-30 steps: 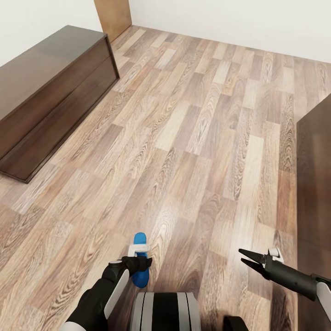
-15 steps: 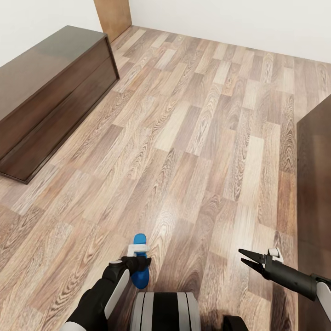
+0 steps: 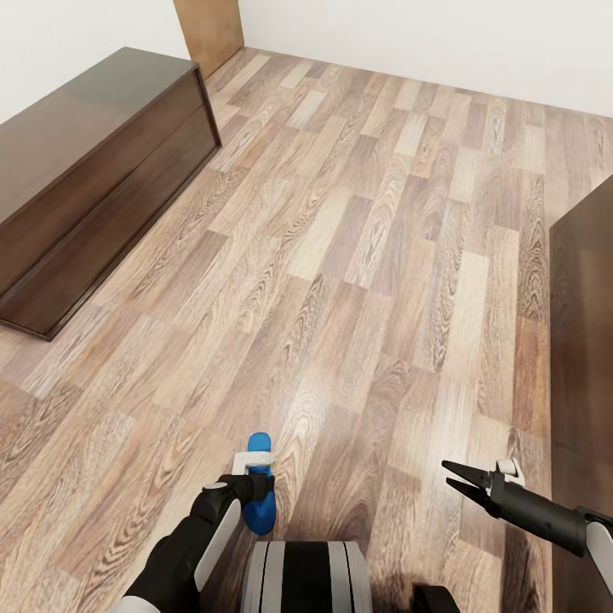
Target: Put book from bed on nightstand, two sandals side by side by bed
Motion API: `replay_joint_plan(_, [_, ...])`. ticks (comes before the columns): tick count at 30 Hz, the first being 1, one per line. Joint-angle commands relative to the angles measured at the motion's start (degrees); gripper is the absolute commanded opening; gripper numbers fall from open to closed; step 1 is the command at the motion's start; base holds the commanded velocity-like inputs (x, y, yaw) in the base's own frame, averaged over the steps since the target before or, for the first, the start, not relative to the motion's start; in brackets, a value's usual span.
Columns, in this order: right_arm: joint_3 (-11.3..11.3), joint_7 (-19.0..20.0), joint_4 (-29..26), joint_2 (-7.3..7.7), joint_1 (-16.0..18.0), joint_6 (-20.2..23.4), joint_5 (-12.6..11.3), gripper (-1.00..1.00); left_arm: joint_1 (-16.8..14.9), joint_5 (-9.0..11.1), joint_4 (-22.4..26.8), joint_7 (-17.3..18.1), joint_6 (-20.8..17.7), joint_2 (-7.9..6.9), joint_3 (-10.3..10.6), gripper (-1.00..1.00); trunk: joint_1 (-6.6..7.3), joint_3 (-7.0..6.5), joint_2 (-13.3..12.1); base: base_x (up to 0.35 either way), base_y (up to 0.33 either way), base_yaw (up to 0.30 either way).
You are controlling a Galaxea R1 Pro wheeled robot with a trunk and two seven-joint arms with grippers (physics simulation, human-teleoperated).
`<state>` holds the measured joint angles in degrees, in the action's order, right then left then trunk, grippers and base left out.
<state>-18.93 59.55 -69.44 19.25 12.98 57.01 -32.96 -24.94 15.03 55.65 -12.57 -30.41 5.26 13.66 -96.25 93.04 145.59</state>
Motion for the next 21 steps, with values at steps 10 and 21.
replay_joint_plan(10, [-0.04,0.22,-0.03,0.0,0.02,0.21,0.11,1.0,-0.02,0.66,-0.02,-0.28,-0.11,0.01,0.14,1.0,-0.07,0.7,0.05,0.0,0.0,0.0])
replay_joint_plan(21, [0.02,0.22,-0.08,0.0,0.02,0.21,0.15,1.0,-0.02,0.62,-0.02,-0.18,-0.09,0.0,0.22,1.0,-0.07,0.7,0.05,0.0,0.0,0.0])
